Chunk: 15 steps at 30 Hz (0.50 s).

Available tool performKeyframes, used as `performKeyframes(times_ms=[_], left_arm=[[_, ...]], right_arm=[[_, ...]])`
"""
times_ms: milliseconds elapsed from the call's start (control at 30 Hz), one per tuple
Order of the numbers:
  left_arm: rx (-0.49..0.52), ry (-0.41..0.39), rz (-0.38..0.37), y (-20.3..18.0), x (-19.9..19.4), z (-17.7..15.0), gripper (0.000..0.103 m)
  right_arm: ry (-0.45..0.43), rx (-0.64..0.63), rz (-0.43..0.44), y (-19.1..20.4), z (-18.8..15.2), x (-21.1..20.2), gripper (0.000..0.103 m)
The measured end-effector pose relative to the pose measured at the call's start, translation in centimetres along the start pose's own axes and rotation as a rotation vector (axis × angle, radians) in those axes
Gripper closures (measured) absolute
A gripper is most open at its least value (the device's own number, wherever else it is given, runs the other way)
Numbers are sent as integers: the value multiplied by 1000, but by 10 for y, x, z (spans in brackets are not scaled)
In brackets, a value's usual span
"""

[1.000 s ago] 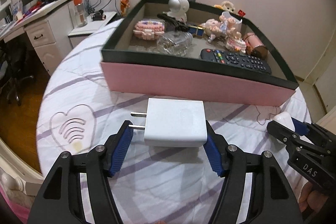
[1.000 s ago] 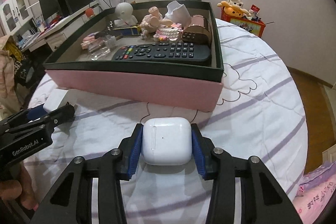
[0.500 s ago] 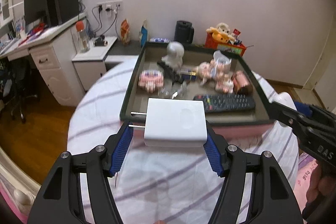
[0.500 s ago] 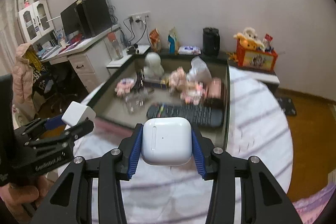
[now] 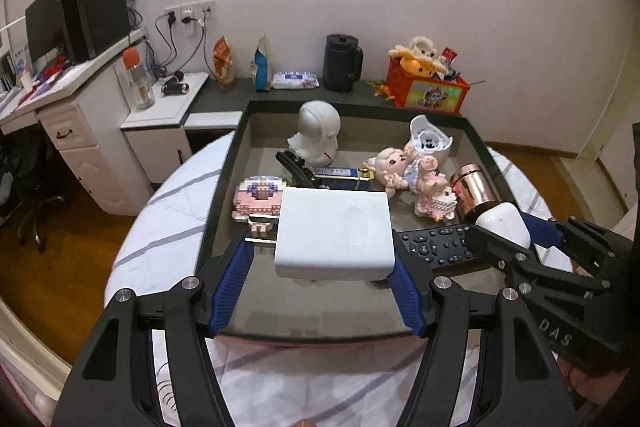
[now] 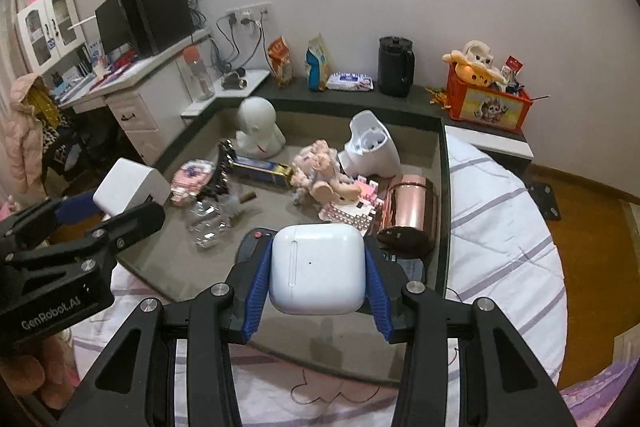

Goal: Organize rigid objects
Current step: 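Carry the charger and earbud case into the pink box and release them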

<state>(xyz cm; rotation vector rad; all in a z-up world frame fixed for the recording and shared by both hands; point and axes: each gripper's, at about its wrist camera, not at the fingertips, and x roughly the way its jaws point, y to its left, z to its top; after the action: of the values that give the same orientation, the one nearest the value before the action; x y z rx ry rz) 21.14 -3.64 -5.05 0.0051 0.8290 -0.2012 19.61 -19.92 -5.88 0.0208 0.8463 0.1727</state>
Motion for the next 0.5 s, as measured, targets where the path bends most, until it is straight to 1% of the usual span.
performKeyframes(times_ms=[167, 333, 367, 400, 433, 500], left_arm=[[4, 42, 2, -2, 21, -4, 37], [6, 79, 19, -2, 31, -10, 36], [6, 82, 26, -2, 31, -11, 35], [8, 81, 27, -1, 30, -11, 33], [11, 77, 32, -1, 28, -11, 32], [10, 64, 55, 0, 21, -11, 28]], right_arm=[[35, -31, -21, 2, -3, 14, 58], [52, -70, -47, 9, -7, 20, 57], [54, -72, -49, 9, -8, 20, 55], [54, -73, -50, 10, -8, 19, 45], [52, -74, -53, 10, -8, 18, 37], [41, -75, -65, 9, -8, 14, 28]])
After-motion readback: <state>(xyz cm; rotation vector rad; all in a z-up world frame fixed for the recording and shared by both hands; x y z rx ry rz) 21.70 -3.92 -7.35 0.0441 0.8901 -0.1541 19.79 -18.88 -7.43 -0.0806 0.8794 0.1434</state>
